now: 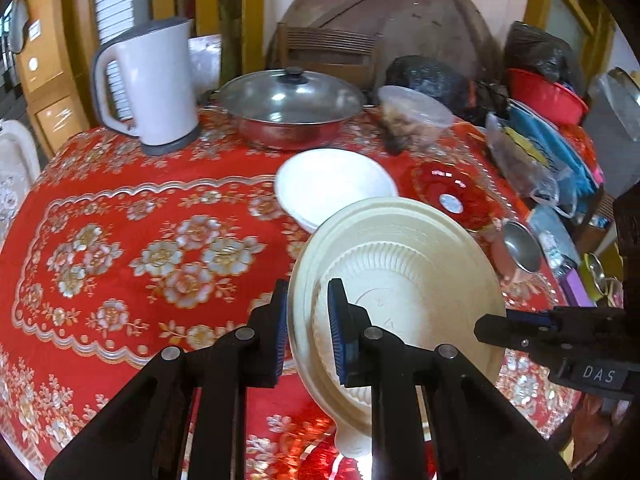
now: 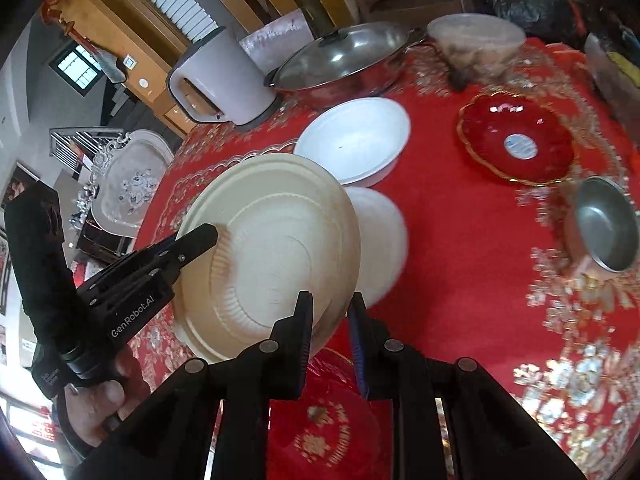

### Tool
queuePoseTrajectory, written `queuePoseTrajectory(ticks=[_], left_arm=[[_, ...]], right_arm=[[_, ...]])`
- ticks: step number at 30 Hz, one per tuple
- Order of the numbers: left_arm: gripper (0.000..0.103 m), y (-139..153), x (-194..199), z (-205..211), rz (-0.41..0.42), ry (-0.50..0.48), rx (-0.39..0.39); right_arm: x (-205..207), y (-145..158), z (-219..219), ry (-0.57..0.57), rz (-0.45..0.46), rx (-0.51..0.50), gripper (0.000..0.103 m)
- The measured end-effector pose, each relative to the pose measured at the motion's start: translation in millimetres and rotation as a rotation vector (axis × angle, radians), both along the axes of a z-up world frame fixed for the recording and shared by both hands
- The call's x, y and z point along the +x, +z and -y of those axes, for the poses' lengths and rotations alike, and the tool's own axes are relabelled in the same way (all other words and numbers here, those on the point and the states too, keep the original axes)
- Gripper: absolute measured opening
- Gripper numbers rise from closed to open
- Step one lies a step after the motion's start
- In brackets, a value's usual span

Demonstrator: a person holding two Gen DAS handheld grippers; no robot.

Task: Organize plates and bowls
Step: 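Carry the beige plate with the left tool and lower it onto the red plate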

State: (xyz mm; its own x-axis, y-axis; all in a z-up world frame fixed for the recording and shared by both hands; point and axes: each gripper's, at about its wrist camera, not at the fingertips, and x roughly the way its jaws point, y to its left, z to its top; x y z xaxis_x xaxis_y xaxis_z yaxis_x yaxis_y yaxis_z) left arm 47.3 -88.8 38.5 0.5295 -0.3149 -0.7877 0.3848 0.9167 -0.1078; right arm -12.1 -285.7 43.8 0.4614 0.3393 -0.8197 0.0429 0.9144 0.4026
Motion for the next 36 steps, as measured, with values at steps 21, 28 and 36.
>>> queuePoseTrajectory(ticks=[21,28,36], left_arm=[[0.016,-14,-80,-7,-0.019,-0.156,-0.011],[0.016,-37,-109,-11,-0.037,-0.178,0.011],[0.017,-68,-128,-18,-0.066,-0.187,0.027]], right_arm=[[-71,-6,6,0.071,0.006,0.017,0.021],[-93,-38,1,0.088,-0.033,0.036,0.021],[-109,-66,-3,0.097,-0.059,0.055,0.021]])
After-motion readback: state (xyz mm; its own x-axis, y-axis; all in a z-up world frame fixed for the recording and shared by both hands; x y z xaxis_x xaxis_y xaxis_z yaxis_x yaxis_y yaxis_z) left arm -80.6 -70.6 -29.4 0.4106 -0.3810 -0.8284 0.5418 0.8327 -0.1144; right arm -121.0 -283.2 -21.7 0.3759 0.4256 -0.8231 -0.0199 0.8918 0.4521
